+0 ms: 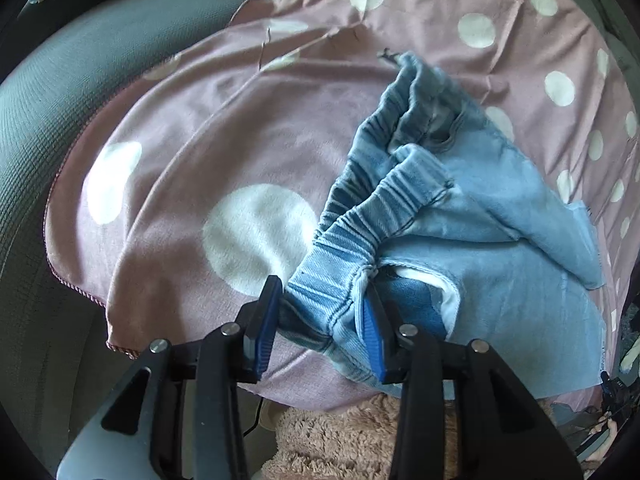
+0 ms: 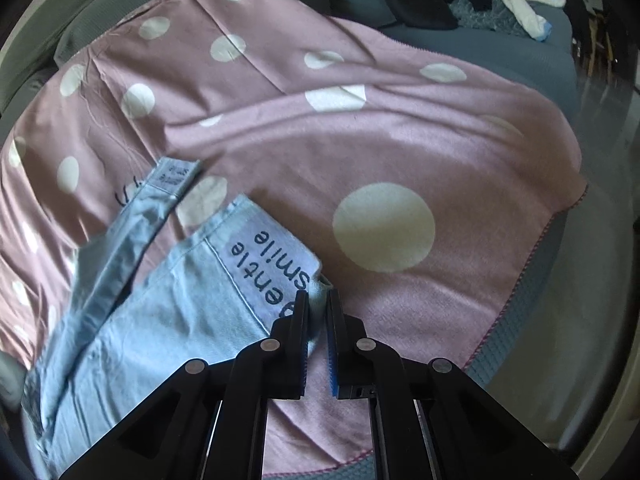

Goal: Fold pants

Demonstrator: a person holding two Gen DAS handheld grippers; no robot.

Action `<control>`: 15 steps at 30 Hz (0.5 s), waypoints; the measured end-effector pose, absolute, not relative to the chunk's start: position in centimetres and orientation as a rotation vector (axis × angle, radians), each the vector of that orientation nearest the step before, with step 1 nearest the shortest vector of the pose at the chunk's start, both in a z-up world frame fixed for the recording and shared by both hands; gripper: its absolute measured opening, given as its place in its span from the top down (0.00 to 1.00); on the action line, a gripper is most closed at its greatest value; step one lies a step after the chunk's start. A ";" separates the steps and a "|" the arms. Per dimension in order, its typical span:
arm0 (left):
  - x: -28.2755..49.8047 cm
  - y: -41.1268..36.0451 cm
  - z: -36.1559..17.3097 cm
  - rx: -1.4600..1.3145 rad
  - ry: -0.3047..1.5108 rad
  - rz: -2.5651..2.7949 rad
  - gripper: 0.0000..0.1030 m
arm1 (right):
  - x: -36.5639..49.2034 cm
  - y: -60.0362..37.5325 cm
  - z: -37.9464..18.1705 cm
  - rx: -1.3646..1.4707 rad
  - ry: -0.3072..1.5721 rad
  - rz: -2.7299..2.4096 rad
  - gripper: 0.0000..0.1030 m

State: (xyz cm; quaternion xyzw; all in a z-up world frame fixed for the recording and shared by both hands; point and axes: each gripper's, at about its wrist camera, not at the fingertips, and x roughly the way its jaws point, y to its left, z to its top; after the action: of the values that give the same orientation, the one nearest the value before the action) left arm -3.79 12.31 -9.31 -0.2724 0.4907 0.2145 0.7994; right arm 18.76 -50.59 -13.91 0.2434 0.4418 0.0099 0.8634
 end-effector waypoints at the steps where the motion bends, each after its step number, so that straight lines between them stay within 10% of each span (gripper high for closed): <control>1: -3.7 12.4 -9.7 -0.590 1.062 0.464 0.57 | 18.8 -50.4 -13.8 0.493 0.926 0.017 0.94; 15: -3.2 12.6 -9.8 -0.562 1.102 0.482 0.45 | 19.2 -49.3 -16.3 0.401 0.980 -0.035 0.94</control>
State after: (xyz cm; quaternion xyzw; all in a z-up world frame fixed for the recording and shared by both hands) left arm -3.23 12.57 -9.76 -0.2607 0.5116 0.2236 0.7876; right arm 19.22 -49.26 -16.27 0.1914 0.4674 -0.0167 0.8629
